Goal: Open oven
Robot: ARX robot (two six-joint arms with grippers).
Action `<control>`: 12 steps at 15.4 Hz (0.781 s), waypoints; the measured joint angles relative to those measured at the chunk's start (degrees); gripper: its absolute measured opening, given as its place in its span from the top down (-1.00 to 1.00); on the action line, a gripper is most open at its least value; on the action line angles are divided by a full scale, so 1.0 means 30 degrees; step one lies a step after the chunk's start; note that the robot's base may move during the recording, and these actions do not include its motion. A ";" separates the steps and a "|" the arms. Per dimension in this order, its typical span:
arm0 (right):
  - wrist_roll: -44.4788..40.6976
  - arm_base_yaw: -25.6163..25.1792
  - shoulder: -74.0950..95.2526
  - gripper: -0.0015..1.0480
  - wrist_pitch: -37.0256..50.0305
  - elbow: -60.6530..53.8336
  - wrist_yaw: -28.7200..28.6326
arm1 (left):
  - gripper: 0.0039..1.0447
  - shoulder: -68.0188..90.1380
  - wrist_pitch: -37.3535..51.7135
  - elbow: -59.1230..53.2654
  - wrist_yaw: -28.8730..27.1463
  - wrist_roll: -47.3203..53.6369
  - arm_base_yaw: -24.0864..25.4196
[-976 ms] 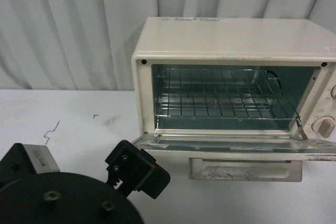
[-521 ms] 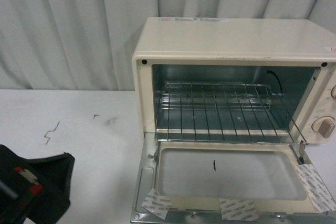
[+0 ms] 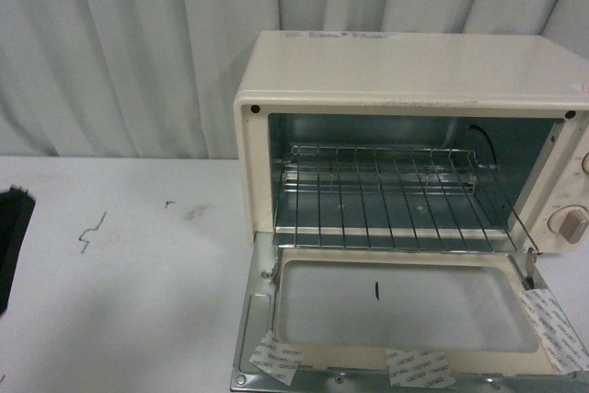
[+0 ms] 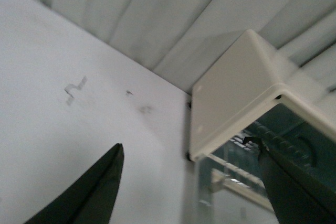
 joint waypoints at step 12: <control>0.0015 0.0000 0.0015 -0.87 -0.0015 0.0000 0.0095 | 0.97 -1.8098 -1.4826 -0.0328 0.8801 1.3311 0.8641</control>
